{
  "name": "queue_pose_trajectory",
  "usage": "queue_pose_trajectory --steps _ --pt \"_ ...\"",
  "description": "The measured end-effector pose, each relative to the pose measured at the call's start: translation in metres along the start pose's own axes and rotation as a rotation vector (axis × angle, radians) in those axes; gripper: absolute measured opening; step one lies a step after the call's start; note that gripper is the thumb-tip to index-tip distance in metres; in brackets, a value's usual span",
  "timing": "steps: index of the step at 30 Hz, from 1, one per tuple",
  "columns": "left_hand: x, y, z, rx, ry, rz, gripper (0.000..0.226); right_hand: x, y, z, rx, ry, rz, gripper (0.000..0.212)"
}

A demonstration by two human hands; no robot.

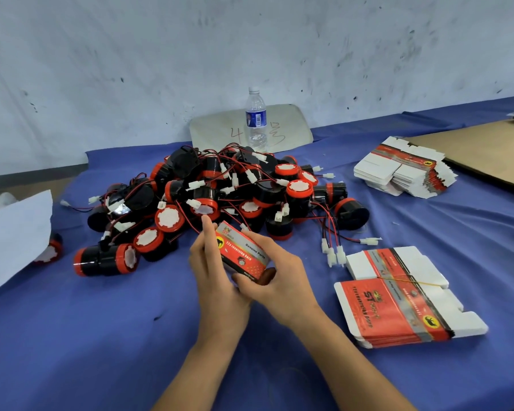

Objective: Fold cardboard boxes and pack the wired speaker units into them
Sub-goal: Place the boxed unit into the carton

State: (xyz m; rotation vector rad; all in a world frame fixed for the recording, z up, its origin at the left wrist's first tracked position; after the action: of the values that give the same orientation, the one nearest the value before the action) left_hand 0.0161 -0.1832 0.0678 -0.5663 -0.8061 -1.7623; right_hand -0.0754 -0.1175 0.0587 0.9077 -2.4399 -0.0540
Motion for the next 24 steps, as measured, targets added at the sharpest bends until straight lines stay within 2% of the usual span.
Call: queue_pose_trajectory --steps 4,8,12,15,18,20,22,24 --pt "-0.003 -0.01 0.001 0.008 -0.05 -0.077 0.124 0.003 0.006 0.003 0.035 -0.042 0.056 0.058" --pt "-0.002 -0.012 0.009 -0.048 -0.053 -0.095 0.107 0.004 0.01 0.007 0.117 -0.093 0.097 0.048" --pt "-0.001 -0.014 -0.003 -0.003 -0.051 -0.066 0.117 0.005 0.013 0.013 0.195 -0.146 0.152 0.04" --pt "0.002 -0.015 -0.012 0.054 -0.043 -0.058 0.131 0.008 0.026 0.021 0.293 -0.239 0.307 0.035" --pt "0.004 -0.016 -0.016 0.075 -0.037 -0.051 0.127 0.007 0.047 0.027 0.41 -0.361 0.503 0.036" --pt "0.001 -0.015 -0.019 0.056 -0.023 -0.052 0.126 0.001 0.063 0.025 0.612 -0.45 0.63 0.029" --pt "-0.001 -0.012 -0.024 0.029 -0.02 -0.042 0.124 -0.006 0.09 0.012 0.769 -0.438 0.763 0.029" --pt "-0.001 -0.013 -0.024 0.018 -0.052 -0.042 0.123 -0.012 0.131 -0.013 0.836 -0.332 0.869 0.033"
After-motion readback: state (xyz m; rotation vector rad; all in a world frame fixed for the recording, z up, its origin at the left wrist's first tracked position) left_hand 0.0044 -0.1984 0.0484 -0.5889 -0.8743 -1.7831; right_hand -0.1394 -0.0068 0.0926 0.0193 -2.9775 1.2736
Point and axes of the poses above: each hand's wrist, its own x-axis towards the middle knuckle, its own y-axis out of the back of the hand, z = x × y, the point moved 7 cm from there along x, towards the middle knuckle, and after that the axes turned 7 degrees about z, right-handed, at the moved point
